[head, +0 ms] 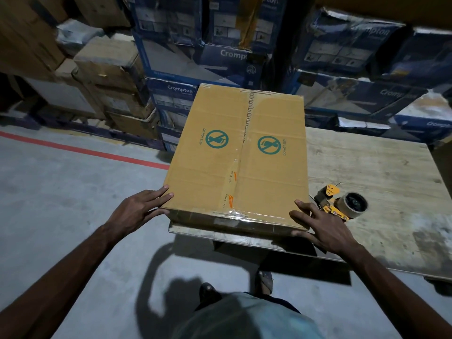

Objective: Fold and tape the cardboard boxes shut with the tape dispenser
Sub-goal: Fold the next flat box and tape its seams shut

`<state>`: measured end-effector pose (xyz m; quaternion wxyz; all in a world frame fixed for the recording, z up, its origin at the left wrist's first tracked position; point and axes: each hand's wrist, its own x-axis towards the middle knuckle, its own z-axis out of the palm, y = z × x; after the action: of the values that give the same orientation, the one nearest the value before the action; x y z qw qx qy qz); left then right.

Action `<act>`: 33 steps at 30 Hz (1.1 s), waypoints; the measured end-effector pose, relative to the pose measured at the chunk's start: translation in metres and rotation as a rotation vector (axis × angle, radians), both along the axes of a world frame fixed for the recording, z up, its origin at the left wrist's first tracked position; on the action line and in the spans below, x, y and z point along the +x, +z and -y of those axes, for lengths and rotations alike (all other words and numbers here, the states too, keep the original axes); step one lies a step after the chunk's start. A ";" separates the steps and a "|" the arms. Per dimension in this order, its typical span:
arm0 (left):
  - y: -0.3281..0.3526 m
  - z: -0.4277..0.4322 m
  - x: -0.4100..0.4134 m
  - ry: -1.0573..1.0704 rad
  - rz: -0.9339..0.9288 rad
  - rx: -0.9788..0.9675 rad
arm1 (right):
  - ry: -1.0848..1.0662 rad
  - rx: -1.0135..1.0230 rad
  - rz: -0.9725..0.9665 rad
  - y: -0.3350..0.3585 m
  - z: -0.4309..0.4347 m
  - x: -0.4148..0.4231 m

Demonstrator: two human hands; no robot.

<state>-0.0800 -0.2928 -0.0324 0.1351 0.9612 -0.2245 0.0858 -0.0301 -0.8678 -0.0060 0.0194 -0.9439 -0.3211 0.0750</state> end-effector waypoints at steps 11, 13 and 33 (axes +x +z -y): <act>-0.006 0.023 0.003 -0.028 0.179 0.074 | 0.020 -0.026 0.097 0.002 0.017 0.020; -0.005 0.025 0.003 -0.031 0.186 0.086 | 0.021 -0.020 0.106 0.003 0.018 0.019; 0.035 0.203 0.005 -0.018 -0.241 -0.167 | -0.230 0.542 -0.184 0.017 -0.140 -0.007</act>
<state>-0.0751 -0.4954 0.0028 0.2415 0.9479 -0.2073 -0.0131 -0.0374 -0.7278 0.0113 0.3077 -0.9238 -0.2174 0.0691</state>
